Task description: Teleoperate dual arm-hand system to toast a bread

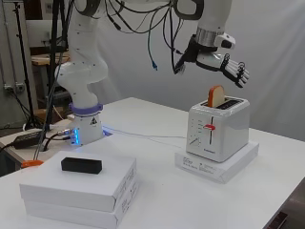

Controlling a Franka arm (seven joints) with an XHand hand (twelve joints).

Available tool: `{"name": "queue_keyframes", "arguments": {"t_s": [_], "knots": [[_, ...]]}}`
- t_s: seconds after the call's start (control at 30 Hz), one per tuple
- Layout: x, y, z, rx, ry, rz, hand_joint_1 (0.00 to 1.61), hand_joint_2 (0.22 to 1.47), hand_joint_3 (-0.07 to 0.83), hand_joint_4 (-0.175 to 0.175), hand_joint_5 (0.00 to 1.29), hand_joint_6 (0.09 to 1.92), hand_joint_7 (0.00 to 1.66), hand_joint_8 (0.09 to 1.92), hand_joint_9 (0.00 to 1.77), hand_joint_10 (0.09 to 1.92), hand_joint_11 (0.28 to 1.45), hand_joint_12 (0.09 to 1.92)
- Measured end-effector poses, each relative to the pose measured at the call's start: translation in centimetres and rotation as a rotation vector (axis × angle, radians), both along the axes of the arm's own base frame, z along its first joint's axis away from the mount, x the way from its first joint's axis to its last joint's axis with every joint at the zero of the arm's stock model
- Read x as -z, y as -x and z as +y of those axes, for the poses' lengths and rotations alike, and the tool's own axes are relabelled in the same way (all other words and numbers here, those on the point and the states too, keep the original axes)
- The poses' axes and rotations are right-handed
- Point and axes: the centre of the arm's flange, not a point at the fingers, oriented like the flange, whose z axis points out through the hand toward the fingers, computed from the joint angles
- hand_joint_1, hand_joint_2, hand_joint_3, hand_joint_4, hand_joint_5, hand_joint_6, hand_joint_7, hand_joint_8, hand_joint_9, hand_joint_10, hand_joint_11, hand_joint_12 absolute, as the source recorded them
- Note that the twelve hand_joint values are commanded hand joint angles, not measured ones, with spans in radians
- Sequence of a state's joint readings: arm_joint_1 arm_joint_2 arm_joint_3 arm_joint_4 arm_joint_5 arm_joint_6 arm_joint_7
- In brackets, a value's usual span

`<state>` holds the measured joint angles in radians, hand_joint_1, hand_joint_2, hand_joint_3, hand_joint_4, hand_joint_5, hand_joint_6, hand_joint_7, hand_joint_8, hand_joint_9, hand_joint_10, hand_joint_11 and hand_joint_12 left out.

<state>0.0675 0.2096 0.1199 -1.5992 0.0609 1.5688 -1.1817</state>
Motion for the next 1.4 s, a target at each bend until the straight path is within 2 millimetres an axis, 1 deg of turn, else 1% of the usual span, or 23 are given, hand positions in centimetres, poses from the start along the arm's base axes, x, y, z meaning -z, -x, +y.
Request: {"name": "queue_keyframes", "arguments": {"t_s": [0.07, 0.17, 0.2, 0.23, 0.27, 0.3, 0.33, 0.37, 0.43, 0.47, 0.5, 0.53, 0.67, 0.77, 0.9, 0.97, 1.0, 1.07, 1.1, 1.13, 1.17, 1.27, 1.4], "knots": [[1.8, 0.1, -3.2, 0.088, -0.009, 0.002, 0.00, 1.08, 0.016, -0.046, 0.22, 0.09, 0.25, 0.09, 0.33, 0.09, 0.38, 0.09], [4.0, 0.2, -9.6, 0.248, -0.029, -0.005, 0.00, 1.10, 0.008, -0.055, 0.26, 0.09, 0.30, 0.09, 0.36, 0.09, 0.38, 0.09], [4.8, 0.2, -11.7, 0.297, -0.033, -0.012, 0.00, 1.10, 0.005, -0.054, 0.29, 0.09, 0.36, 0.09, 0.42, 0.09, 0.40, 0.09], [5.8, 0.4, -13.8, 0.346, -0.041, -0.017, 0.00, 1.12, 0.004, -0.058, 0.33, 0.09, 0.51, 0.09, 0.58, 0.09, 0.44, 0.09], [7.1, 0.5, -15.3, 0.383, -0.049, -0.013, 0.00, 1.14, -0.014, -0.068, 0.36, 0.09, 0.76, 0.09, 0.77, 0.31, 0.58, 0.09], [8.4, 0.4, -16.1, 0.402, -0.053, 0.002, 0.01, 1.15, -0.015, -0.074, 0.39, 0.09, 0.94, 0.09, 0.85, 0.72, 0.66, 0.25], [9.7, 0.2, -16.7, 0.414, -0.052, 0.021, 0.03, 1.14, -0.011, -0.078, 0.40, 0.09, 1.04, 0.12, 0.88, 1.07, 0.65, 0.57], [10.5, 0.0, -16.9, 0.420, -0.050, 0.028, 0.04, 1.13, -0.007, -0.079, 0.40, 0.09, 1.07, 0.21, 0.88, 1.28, 0.61, 0.86], [11.7, -0.5, -17.2, 0.434, -0.055, 0.016, 0.09, 1.10, -0.002, -0.084, 0.36, 0.09, 0.90, 0.99, 0.89, 1.63, 0.59, 1.38], [12.3, -0.7, -17.3, 0.439, -0.062, 0.007, 0.10, 1.10, -0.001, -0.086, 0.34, 0.09, 0.83, 1.31, 0.90, 1.73, 0.59, 1.53], [12.9, -0.9, -17.3, 0.443, -0.068, 0.001, 0.11, 1.09, -0.001, -0.088, 0.32, 0.09, 0.78, 1.53, 0.90, 1.81, 0.59, 1.63], [13.4, -1.0, -17.3, 0.445, -0.070, -0.001, 0.11, 1.09, -0.001, -0.089, 0.30, 0.09, 0.75, 1.66, 0.91, 1.85, 0.60, 1.70], [15.2, -1.5, -16.1, 0.409, -0.064, 0.046, 0.12, 1.07, -0.001, -0.097, 0.24, 0.09, 0.72, 1.77, 0.90, 1.91, 0.60, 1.75], [15.6, -1.7, -15.0, 0.372, -0.068, 0.055, 0.14, 1.07, 0.000, -0.101, 0.22, 0.09, 0.71, 1.62, 0.86, 1.83, 0.56, 1.63], [17.7, -1.9, -14.5, 0.362, -0.060, 0.093, 0.15, 1.09, 0.001, -0.098, 0.22, 0.09, 0.75, 1.45, 0.87, 1.73, 0.55, 1.55], [18.0, -1.7, -14.5, 0.374, -0.049, 0.105, 0.17, 1.10, 0.002, -0.097, 0.25, 0.09, 0.78, 1.68, 0.92, 1.82, 0.60, 1.68], [18.2, -1.7, -14.6, 0.385, -0.038, 0.108, 0.17, 1.09, 0.000, -0.102, 0.20, 0.09, 0.73, 1.45, 0.86, 1.63, 0.56, 1.47], [19.5, -1.6, -15.2, 0.419, -0.015, 0.125, 0.09, 1.03, -0.003, -0.075, 0.13, 0.09, 0.42, 0.55, 0.51, 0.68, 0.47, 0.59], [20.8, -1.5, -15.5, 0.439, 0.002, 0.148, 0.08, 1.01, -0.002, -0.059, 0.12, 0.09, 0.36, 0.29, 0.44, 0.38, 0.45, 0.32], [22.0, -1.4, -15.7, 0.453, 0.017, 0.168, 0.06, 0.99, -0.002, -0.045, 0.12, 0.09, 0.34, 0.15, 0.41, 0.20, 0.45, 0.16], [23.2, -1.3, -15.9, 0.465, 0.028, 0.182, 0.05, 0.98, -0.002, -0.035, 0.13, 0.09, 0.34, 0.09, 0.41, 0.10, 0.45, 0.09], [25.8, -0.2, -16.3, 0.489, 0.057, 0.212, 0.03, 0.98, -0.001, -0.017, 0.13, 0.09, 0.34, 0.09, 0.40, 0.09, 0.45, 0.09], [26.0, 1.0, -16.4, 0.521, 0.071, 0.202, 0.00, 1.00, 0.008, -0.006, 0.16, 0.09, 0.37, 0.09, 0.41, 0.09, 0.45, 0.09]]}}
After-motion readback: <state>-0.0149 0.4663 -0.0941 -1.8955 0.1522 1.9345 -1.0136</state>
